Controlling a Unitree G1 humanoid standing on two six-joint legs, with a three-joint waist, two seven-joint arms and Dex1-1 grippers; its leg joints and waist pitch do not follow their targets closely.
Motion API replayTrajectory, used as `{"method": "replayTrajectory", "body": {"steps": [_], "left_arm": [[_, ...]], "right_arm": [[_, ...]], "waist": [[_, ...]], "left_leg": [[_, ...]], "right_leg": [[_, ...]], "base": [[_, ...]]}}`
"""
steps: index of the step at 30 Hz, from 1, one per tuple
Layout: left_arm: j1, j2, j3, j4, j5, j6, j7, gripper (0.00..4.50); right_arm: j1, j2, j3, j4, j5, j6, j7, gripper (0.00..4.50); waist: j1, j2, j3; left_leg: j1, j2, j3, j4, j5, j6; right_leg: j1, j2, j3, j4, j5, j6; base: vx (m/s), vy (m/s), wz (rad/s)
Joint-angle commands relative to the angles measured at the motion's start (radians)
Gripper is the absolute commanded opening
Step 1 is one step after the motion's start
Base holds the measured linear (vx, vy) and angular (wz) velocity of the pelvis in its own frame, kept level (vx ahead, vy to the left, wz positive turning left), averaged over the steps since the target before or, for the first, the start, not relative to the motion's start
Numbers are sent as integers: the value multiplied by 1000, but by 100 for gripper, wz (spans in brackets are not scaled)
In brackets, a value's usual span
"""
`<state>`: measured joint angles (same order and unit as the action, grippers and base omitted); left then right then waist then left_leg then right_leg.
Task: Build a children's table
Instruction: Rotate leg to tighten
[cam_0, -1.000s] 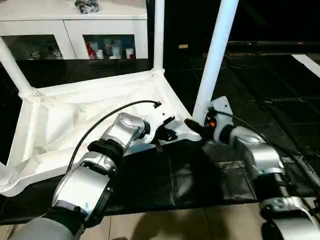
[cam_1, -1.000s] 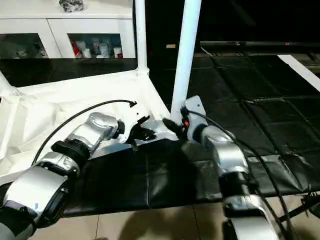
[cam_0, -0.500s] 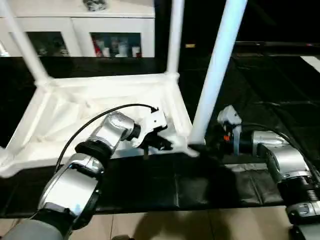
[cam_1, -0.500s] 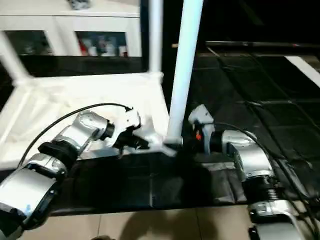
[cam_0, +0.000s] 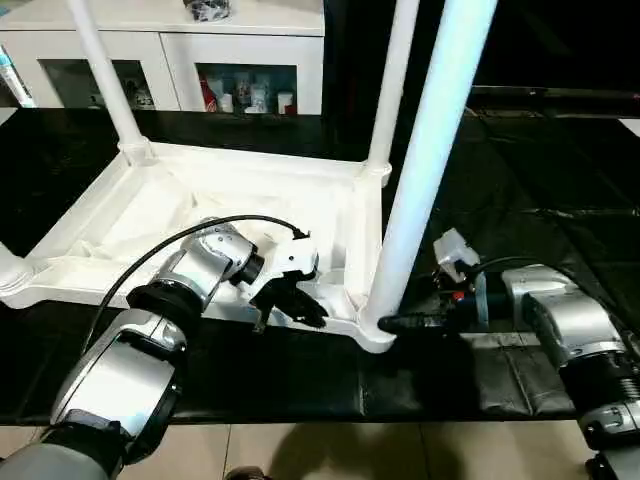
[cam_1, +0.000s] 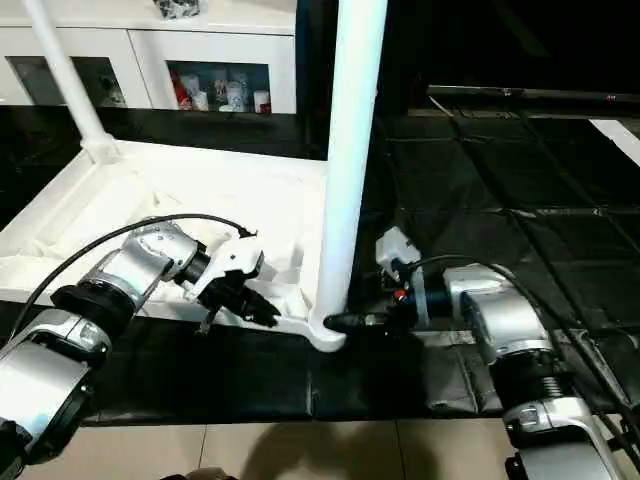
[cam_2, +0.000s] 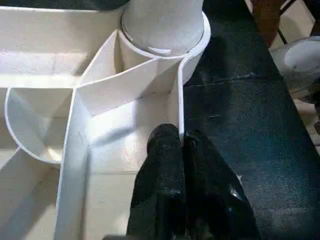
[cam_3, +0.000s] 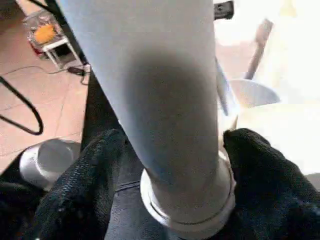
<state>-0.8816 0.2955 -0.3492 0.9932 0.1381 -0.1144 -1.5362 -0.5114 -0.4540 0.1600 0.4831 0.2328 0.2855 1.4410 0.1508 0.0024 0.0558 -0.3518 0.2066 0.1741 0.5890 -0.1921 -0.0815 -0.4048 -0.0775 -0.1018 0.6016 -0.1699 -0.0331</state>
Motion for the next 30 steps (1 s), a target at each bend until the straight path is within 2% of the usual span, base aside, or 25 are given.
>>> {"method": "replayTrajectory", "body": {"steps": [1,3,4,9,11,17,19,21,23,24,25,26,27,28,29,30], "left_arm": [[-6,-11,-20,-37,0,-20,-42,0],[-6,-11,-20,-39,-1,-20,-42,0],[-5,-11,-21,-40,-1,-19,-42,0],[-2,-7,-21,-46,-3,-14,-43,0],[-4,-7,-21,-42,-1,-14,-41,0],[-19,-29,3,-12,-6,36,29,0],[-26,-42,13,-4,-8,59,66,0],[-41,-69,30,20,-8,96,146,0],[-51,-89,43,33,-11,127,201,0],[-63,-117,63,49,-20,166,267,0],[-71,-134,75,59,-26,184,307,0],[-74,-141,81,62,-29,192,324,0],[-87,-165,97,78,-35,213,384,0],[-95,-182,107,87,-38,226,426,0],[-95,-182,107,87,-38,226,426,0],[-107,-203,123,100,-43,238,485,0]], "right_arm": [[-19,0,5,2,-1,-20,12,310],[-19,4,8,3,2,-19,19,299],[-19,6,9,2,4,-17,22,276],[-19,8,14,2,14,-10,34,252],[-20,8,16,5,17,-10,38,229],[-3,24,1,-16,31,8,4,211],[5,36,-8,-29,30,28,-39,211],[8,71,-20,-29,-3,49,-166,209],[9,97,-28,-28,-32,59,-265,207],[4,129,-32,-21,-78,79,-392,202],[-2,149,-38,-16,-97,102,-462,200],[-4,158,-40,-14,-105,112,-491,200],[-13,187,-50,-9,-119,136,-564,198],[-20,211,-63,-6,-120,156,-616,196],[-20,211,-63,-6,-120,156,-616,195],[-27,237,-76,-4,-119,172,-669,195]], "waist": [[-5,-6,-76],[-4,-6,-75],[-3,-5,-76],[-2,-4,-77],[-3,-5,-76],[-3,-2,-75],[-3,-1,-73],[-4,-1,-71],[-10,-3,-68],[-16,-4,-65],[-18,3,-64],[-21,-2,-65],[-23,-2,-66],[-34,-3,-68],[-38,-3,-68],[-43,-2,-70]], "left_leg": [[3,32,-3,-59,-117,75],[3,32,-2,-59,-122,74],[3,33,-3,-59,-119,72],[3,32,-2,-59,-117,74],[2,31,-3,-59,-121,72],[3,31,-2,-59,-123,69],[4,30,-3,-60,-136,63],[6,29,-3,-62,-148,48],[7,24,-5,-63,-176,31],[5,22,-6,-65,-178,18],[8,20,-8,-66,-189,9],[5,17,-8,-66,-186,9],[5,18,-9,-66,-180,8],[4,16,-8,-66,-174,12],[2,16,-9,-65,-171,13],[2,14,-8,-63,-161,18]], "right_leg": [[65,-78,54,-62,-163,-226],[65,-78,54,-63,-173,-222],[66,-78,55,-63,-172,-221],[65,-77,55,-62,-165,-221],[65,-77,54,-64,-177,-217],[65,-76,54,-65,-183,-215],[64,-76,54,-69,-210,-208],[62,-75,53,-73,-252,-192],[61,-75,49,-82,-332,-163],[60,-73,49,-85,-372,-141],[59,-77,48,-94,-419,-126],[63,-75,48,-95,-425,-119],[63,-76,48,-94,-422,-116],[62,-72,49,-93,-392,-121],[62,-72,49,-90,-381,-126],[62,-70,49,-91,-357,-132]], "base": [[0,0,0],[0,0,0],[0,0,0],[0,0,0],[0,0,0],[0,0,0],[0,0,0],[0,0,0],[0,0,0],[0,0,0],[0,0,0],[0,0,0],[0,0,0],[0,0,0],[0,0,0],[0,0,0]]}}
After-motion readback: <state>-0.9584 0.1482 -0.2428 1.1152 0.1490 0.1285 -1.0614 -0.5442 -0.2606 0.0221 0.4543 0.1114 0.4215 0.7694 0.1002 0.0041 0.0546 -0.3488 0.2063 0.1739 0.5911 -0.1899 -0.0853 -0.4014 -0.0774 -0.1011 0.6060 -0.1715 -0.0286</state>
